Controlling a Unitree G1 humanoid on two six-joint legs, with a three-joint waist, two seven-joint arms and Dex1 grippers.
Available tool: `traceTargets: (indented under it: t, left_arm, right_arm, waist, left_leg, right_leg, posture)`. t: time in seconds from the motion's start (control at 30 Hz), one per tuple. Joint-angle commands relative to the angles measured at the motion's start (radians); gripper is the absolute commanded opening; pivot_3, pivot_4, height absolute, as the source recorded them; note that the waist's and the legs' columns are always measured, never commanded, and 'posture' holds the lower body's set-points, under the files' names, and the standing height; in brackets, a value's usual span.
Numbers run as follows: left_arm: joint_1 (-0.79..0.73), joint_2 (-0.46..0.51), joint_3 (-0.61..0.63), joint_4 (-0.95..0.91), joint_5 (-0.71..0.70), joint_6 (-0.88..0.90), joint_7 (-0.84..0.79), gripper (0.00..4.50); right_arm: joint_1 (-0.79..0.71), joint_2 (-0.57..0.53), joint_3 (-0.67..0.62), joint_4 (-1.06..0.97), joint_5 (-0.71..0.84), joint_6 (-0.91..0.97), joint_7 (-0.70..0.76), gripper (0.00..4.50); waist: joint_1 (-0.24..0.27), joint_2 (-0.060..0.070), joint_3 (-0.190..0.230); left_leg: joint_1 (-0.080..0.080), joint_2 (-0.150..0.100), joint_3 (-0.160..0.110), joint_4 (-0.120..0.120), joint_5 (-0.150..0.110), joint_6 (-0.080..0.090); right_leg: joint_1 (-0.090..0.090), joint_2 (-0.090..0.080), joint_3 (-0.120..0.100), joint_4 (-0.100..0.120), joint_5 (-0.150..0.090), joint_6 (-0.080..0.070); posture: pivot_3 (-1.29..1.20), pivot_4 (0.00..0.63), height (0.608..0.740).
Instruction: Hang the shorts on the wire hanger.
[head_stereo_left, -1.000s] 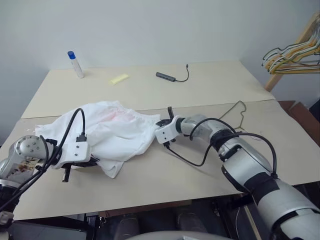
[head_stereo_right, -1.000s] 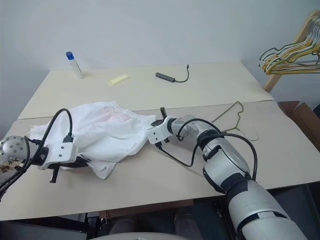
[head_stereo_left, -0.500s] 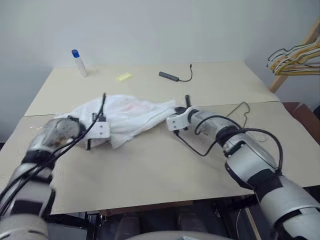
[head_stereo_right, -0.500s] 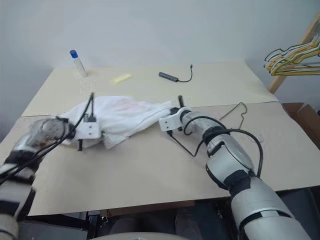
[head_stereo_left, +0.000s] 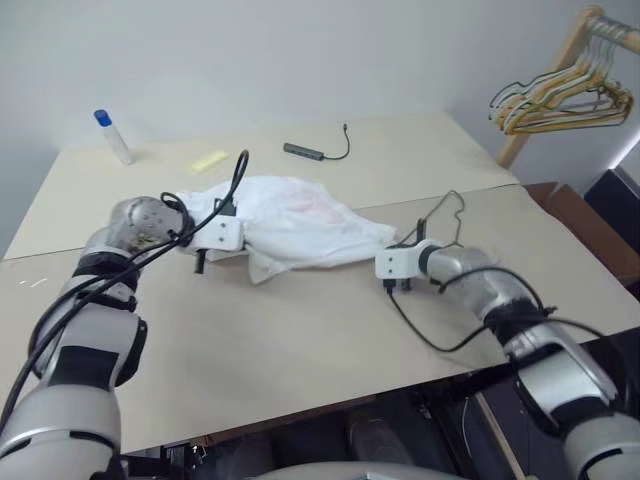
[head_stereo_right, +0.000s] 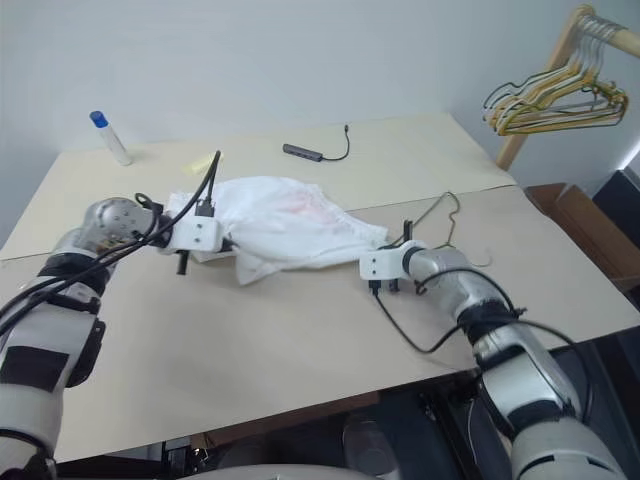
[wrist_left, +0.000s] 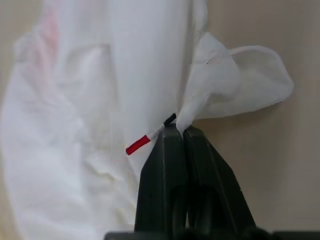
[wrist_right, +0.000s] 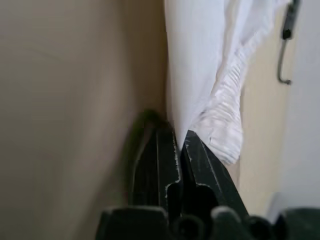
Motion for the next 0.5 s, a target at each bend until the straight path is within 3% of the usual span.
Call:
traceTargets:
  t: [0.03,0.2,0.33,0.43,0.5]
  left_arm:
    - [0.072,0.150,0.027,-0.147,-0.160,0.048,-0.196,0.00]
    - [0.248,0.373,-0.108,-0.430,-0.400,0.157,-0.208,0.00]
    - [0.347,0.491,-0.156,-0.583,-0.521,0.213,-0.208,0.00]
    - [0.503,0.656,-0.185,-0.803,-0.706,0.285,-0.208,0.00]
    - [0.560,0.719,-0.179,-0.880,-0.758,0.319,-0.208,0.00]
  right_arm:
    - [0.095,-0.060,-0.033,-0.371,0.050,0.163,0.249,0.02]
    - [0.147,-0.074,-0.043,-0.619,0.073,0.332,0.427,0.02]
    - [0.137,-0.080,-0.033,-0.686,0.064,0.369,0.475,0.02]
    - [0.139,-0.135,-0.016,-0.775,0.081,0.381,0.589,0.02]
    - [0.148,-0.154,-0.012,-0.808,0.097,0.365,0.617,0.02]
  waist:
    - [0.001,0.000,0.000]
    - [0.014,0.000,0.001]
    - [0.054,-0.001,0.002]
    - [0.076,-0.001,0.003]
    - [0.094,-0.002,0.004]
  left_leg:
    - [0.001,0.000,-0.001,0.000,0.000,0.000]
    - [0.001,0.002,-0.007,0.001,0.000,0.000]
    - [0.000,0.001,-0.010,0.002,0.000,0.000]
    - [-0.002,0.002,-0.004,0.004,0.000,0.000]
    - [-0.002,0.002,-0.004,0.004,0.000,0.000]
  right_leg:
    - [0.001,0.001,-0.001,0.000,-0.001,0.001]
    - [0.002,0.003,-0.001,0.000,-0.001,0.002]
    - [0.002,0.002,-0.002,0.000,-0.002,0.002]
    - [0.002,0.001,-0.007,-0.001,-0.002,0.002]
    - [0.001,0.000,-0.008,-0.001,-0.004,0.000]
  posture:
    - [-0.04,0.000,0.740]
    - [-0.03,0.000,0.740]
    - [-0.02,0.000,0.740]
    - [-0.02,0.000,0.740]
    - [-0.02,0.000,0.740]
